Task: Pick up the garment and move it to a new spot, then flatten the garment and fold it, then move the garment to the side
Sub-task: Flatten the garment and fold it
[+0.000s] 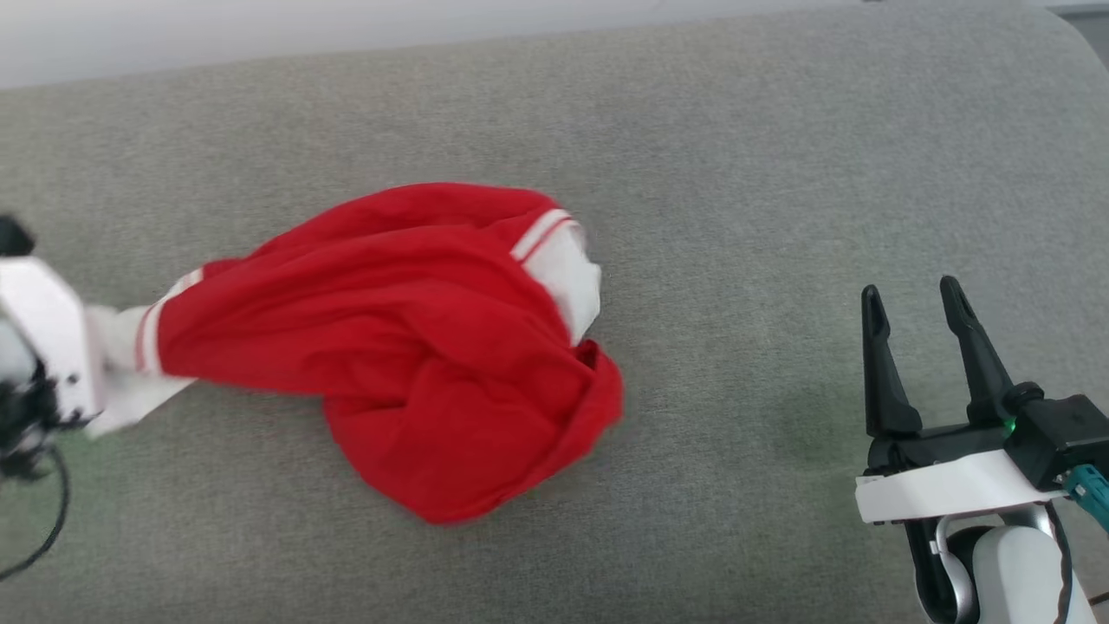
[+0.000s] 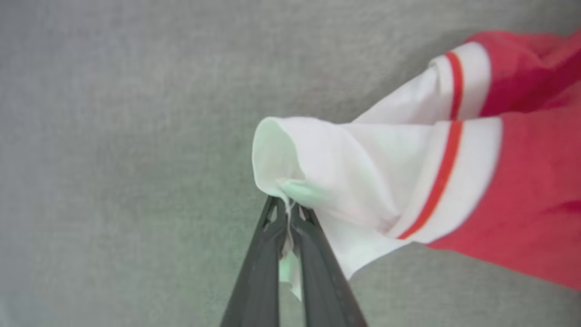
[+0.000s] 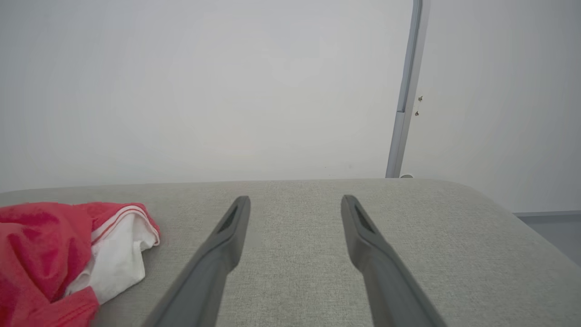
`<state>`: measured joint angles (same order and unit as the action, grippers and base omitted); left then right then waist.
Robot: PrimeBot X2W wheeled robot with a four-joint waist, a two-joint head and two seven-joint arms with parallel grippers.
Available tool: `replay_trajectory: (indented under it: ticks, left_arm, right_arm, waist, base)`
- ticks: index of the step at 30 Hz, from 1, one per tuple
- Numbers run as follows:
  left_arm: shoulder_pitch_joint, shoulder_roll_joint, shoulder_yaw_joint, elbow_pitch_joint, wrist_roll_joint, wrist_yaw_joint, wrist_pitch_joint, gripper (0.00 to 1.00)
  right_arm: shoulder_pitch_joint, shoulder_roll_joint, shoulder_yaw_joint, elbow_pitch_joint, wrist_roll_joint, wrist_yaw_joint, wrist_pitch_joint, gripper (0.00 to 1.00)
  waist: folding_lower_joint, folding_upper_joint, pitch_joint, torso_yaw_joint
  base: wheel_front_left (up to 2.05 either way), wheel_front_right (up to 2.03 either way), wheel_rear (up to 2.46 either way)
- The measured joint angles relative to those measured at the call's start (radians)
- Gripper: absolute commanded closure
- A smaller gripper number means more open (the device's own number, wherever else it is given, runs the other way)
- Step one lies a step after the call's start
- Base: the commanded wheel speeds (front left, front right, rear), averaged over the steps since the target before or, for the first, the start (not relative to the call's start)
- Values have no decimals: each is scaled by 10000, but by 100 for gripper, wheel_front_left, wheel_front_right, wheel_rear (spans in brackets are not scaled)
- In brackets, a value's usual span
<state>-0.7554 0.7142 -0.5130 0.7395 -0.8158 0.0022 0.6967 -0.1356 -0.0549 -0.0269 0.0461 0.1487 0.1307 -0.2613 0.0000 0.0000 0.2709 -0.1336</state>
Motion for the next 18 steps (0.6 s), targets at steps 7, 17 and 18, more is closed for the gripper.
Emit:
replay_trajectory:
  ticks: [7, 17, 18]
  left_arm:
    - [1646, 493, 548, -782, -763, 798, 299, 100]
    - [3029, 433, 1193, -1839, -1373, 1112, -736, 0]
    - [3125, 443, 1231, -1977, -1375, 1110, -867, 0]
  right_arm:
    - [24, 2, -19, 25, -2, 0, 0, 0]
    - [21, -81, 25, 109, 0, 0, 0, 0]
    - [22, -90, 27, 109, 0, 0, 0, 0]
  waist:
    - [0, 0, -91, 262]
    - [0, 0, -214, 455]
    - [0, 0, -241, 480]
  base:
    - [0, 0, 0]
    - [0, 0, 0]
    - [0, 0, 0]
